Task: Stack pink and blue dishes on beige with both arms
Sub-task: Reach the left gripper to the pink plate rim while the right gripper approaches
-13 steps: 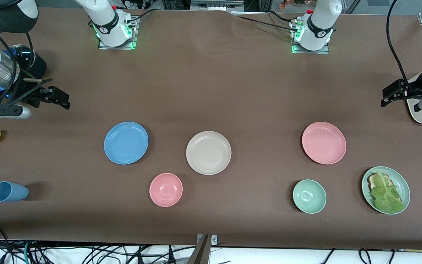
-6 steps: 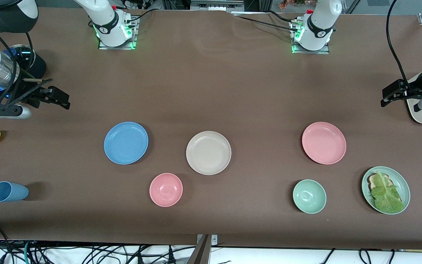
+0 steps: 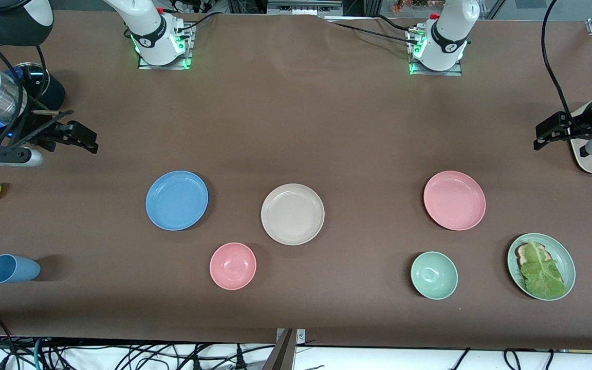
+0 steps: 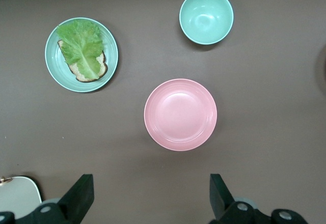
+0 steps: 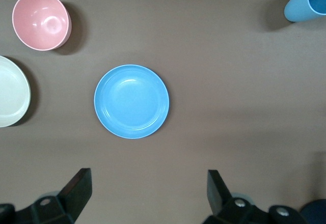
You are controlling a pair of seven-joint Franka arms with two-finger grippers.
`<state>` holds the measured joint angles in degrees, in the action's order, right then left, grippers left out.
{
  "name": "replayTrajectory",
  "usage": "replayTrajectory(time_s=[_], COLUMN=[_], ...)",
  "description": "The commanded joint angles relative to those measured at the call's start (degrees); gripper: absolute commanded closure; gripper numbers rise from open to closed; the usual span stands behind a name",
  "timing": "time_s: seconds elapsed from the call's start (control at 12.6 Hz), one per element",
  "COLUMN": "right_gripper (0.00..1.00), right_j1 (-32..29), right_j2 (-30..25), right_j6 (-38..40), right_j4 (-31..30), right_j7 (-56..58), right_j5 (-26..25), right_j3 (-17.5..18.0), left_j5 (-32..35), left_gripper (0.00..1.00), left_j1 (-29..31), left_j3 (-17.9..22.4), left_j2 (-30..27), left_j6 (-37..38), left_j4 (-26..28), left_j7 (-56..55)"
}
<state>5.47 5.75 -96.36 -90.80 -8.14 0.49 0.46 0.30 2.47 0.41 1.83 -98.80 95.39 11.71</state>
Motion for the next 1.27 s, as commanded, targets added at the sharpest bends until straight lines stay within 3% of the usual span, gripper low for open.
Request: replayTrajectory(time_s=[0.0, 0.16, 0.4, 0.63, 0.79, 1.03, 1.19], right_gripper=[0.00, 0.00, 0.00, 0.00, 0.00, 0.00, 0.00], right_j1=[-0.46, -0.46, -0.46, -0.54, -0.55, -0.46, -0.46], right_j2=[-0.13, -0.13, -0.13, -0.04, 0.05, 0.49, 1.62], right_j6=[-0.59, -0.59, -0.59, -1.02, -1.46, -1.47, -1.38], right_j4=[-0.07, -0.07, -0.07, -0.07, -0.07, 0.01, 0.10], right_j7=[-0.30, -0.30, -0.30, 0.13, 0.58, 0.67, 0.32], right_j5=[0.48, 0.48, 0.48, 0.48, 0.48, 0.39, 0.30], right_j3=[0.24, 0.24, 0.24, 0.24, 0.24, 0.24, 0.24], left_j5=[-0.91, -0.48, -0.74, -0.30, -0.30, -0.30, -0.47], left_gripper=[0.00, 0.00, 0.00, 0.00, 0.00, 0.00, 0.00], left_j1=[0.08, 0.08, 2.71, 3.59, 3.77, 4.82, 5.26], left_j3=[0.38, 0.29, 0.20, 0.20, 0.20, 0.11, 0.20], left_j2=[4.92, 8.44, 18.27, 25.22, 26.12, 24.20, 24.01], left_j6=[-0.35, -0.26, -0.69, -7.96, -14.37, -30.61, -35.14], left_j4=[-2.39, -2.67, -2.84, -0.49, 4.16, 16.80, 20.35], left_j7=[1.56, 0.86, 2.52, 2.79, 2.79, 2.79, 2.79])
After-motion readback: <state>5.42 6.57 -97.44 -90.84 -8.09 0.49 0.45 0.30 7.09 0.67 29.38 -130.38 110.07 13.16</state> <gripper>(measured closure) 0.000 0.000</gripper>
